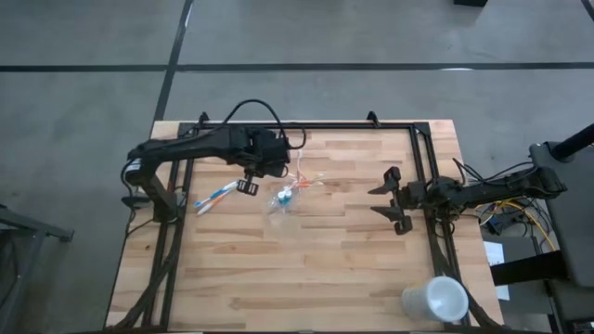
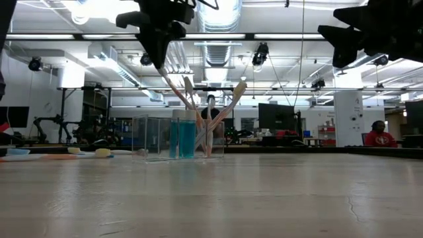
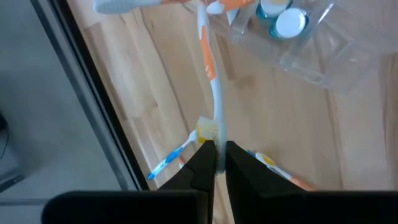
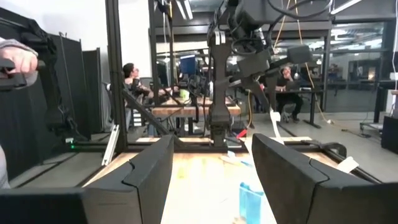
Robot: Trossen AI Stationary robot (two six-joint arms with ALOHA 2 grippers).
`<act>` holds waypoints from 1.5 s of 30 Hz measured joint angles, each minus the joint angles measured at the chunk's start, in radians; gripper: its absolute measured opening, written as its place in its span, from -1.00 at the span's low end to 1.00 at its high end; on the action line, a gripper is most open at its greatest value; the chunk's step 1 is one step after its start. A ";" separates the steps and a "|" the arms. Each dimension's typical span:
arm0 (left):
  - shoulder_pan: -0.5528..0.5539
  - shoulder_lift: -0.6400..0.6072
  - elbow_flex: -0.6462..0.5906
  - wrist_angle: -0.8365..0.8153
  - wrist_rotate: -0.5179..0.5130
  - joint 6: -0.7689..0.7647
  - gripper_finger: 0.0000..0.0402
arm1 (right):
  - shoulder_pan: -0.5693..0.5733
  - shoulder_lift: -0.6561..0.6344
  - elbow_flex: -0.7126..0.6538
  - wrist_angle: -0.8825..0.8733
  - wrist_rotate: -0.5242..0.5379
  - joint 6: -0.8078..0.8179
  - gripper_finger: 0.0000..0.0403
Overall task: Pick & Place toothbrushing station
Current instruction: Put the orange toothbrush into the transparent
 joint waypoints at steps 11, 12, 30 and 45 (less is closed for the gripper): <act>0.000 0.066 0.038 0.059 0.071 0.021 -0.85 | 0.000 -0.001 0.000 -0.039 0.000 0.000 0.07; 0.000 0.067 0.038 0.065 0.078 0.021 -0.85 | 0.000 -0.001 0.000 -0.043 0.000 0.000 0.07; 0.000 0.078 0.041 0.120 0.085 -0.031 -0.85 | 0.000 0.000 0.000 -0.056 0.000 -0.001 0.07; 0.000 0.080 0.038 0.177 0.112 -0.018 -0.85 | 0.000 0.000 0.000 -0.056 0.000 -0.003 0.07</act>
